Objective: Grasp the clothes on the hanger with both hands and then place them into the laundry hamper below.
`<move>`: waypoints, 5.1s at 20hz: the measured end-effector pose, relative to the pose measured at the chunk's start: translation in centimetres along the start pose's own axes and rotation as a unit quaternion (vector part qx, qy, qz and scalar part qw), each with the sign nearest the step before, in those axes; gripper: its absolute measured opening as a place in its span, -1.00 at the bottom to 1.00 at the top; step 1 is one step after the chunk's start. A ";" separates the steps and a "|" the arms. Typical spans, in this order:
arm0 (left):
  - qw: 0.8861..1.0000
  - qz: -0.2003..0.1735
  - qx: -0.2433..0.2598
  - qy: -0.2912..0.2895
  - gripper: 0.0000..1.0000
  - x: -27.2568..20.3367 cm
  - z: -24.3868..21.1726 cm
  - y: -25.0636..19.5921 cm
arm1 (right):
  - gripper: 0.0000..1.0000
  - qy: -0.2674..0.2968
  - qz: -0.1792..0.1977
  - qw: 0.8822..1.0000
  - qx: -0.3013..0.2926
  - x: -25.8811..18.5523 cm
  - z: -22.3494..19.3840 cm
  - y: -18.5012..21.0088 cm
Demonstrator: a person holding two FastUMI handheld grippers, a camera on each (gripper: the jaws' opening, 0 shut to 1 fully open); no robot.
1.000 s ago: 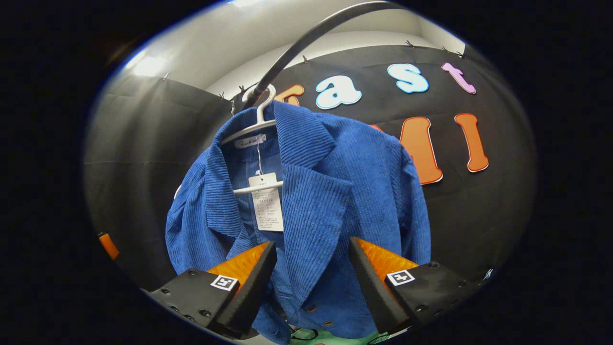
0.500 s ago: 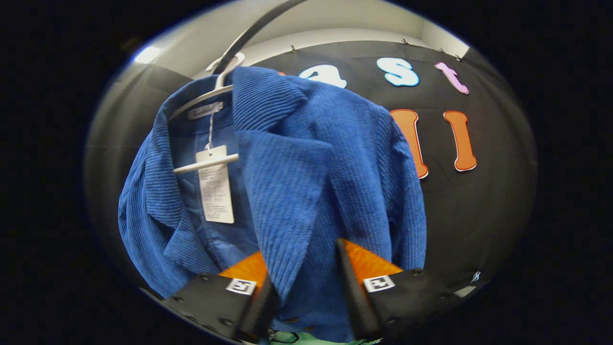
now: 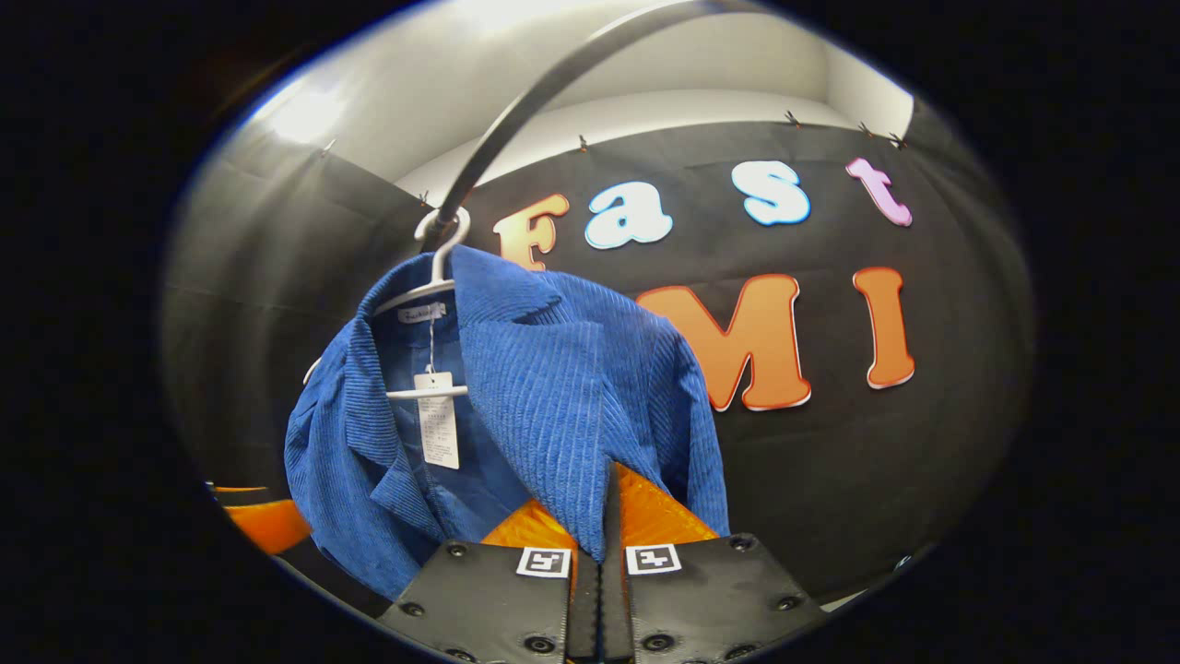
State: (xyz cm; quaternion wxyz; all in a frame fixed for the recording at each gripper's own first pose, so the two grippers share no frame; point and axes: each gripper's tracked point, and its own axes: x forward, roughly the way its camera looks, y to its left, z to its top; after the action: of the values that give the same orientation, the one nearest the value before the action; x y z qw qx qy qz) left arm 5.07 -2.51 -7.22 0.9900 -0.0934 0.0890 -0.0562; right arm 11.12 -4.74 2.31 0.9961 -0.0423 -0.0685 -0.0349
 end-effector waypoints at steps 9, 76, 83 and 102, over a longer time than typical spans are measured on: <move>0.990 0.127 0.049 -0.037 0.83 8.1 -1.2 1.8 | -0.82 -0.010 0.016 1.000 -0.004 -1.4 1.8 -0.5; 0.980 0.124 0.140 -0.067 -0.85 11.9 8.5 17.5 | -0.83 -0.082 -0.210 0.969 -0.097 2.0 6.3 -11.4; 0.983 0.108 0.145 -0.037 -0.86 11.5 5.4 16.1 | -0.82 -0.048 -0.239 0.966 -0.086 2.5 2.1 -15.4; 0.992 -0.017 0.062 0.111 -0.82 7.2 -9.8 4.9 | -0.82 0.153 -0.029 0.987 0.042 0.2 -15.6 -1.8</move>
State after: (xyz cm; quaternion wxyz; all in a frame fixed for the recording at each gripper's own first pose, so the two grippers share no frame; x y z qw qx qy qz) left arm 10.73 -0.38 -18.80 0.9767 -0.0263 0.1935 -0.0886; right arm 13.23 -7.97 -12.92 0.9943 0.0074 0.0824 -0.0672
